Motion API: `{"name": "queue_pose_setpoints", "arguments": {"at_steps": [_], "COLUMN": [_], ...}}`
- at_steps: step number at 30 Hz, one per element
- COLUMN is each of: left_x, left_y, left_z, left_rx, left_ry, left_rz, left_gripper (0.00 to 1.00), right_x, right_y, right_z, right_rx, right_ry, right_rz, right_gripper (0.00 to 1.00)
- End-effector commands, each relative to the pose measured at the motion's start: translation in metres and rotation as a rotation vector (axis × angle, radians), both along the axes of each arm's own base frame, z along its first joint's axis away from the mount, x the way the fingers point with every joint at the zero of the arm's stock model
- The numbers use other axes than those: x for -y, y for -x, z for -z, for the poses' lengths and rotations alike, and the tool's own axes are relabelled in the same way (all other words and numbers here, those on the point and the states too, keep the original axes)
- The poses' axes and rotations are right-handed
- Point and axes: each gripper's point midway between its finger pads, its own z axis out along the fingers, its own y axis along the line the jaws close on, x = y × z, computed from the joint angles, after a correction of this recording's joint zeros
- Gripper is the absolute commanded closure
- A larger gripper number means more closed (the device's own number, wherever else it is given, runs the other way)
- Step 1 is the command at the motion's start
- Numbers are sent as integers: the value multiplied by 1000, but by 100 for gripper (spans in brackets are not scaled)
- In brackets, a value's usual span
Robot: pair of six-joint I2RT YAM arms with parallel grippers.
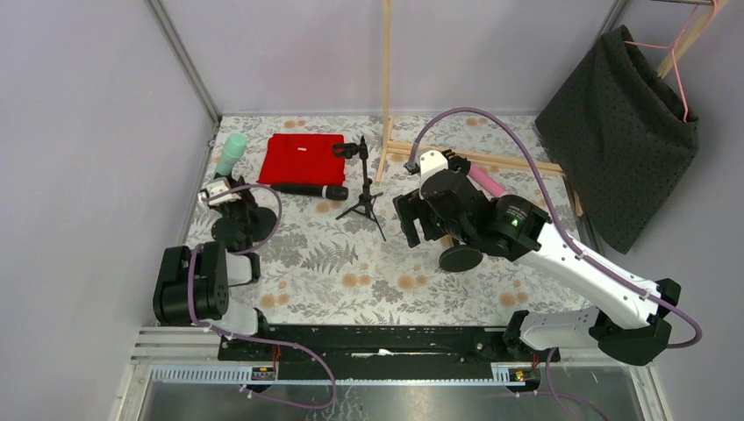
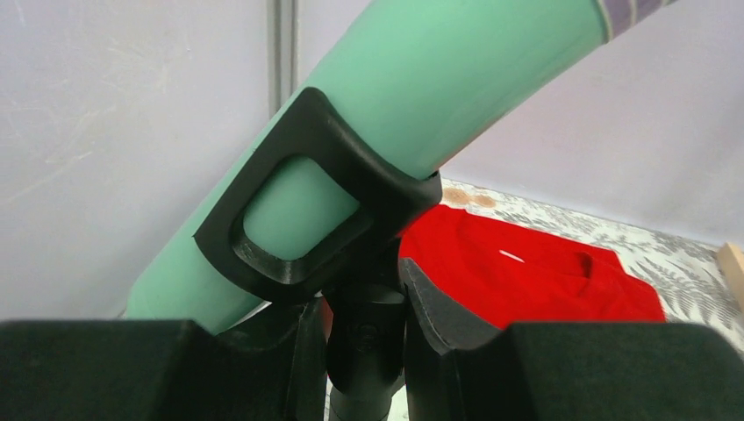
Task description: Attach the microphones to the stand
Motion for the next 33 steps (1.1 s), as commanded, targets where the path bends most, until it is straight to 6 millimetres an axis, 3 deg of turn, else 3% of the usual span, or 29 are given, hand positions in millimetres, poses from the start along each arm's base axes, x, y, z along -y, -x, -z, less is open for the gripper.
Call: {"name": "queue_pose_setpoints", "arguments": {"at_steps": [1,7,15,18,22,25,28,30,33], "left_x": [-21,-45,-45,-45,-42,-39,-38,-37,-36], "left_y": [-9,-23,-40,-38,-32,-27,-23,-20,-15], "left_z": [-45,-43,-40,-31,-26,-24,-23,-22,-21], "left_rx": [155,151,134,112,102,97,96,93,94], "left_ry": [-35,-31,-81,-78,-56,-47,-44,-38,-25], "left_rz": [-51,-70,-47,-46,-40,-35,-34,-34,-37], "left_gripper": [100,100,98,89,65,55,50,38,36], "right_x": [-1,-2,-15,-15,-15,-13,-10,-9,-7], "right_y": [-10,-20,-31,-33,-33,-33,-30,-29,-28], "right_z": [1,6,14,14,14,14,14,14,13], "right_rx": [17,31,28,33,32,32,30,29,26], "right_ry": [8,26,22,22,14,13,9,9,5], "right_rz": [4,5,-17,-15,-17,-17,-18,-18,-17], "right_gripper": [13,13,13,13,13,13,13,13,13]}}
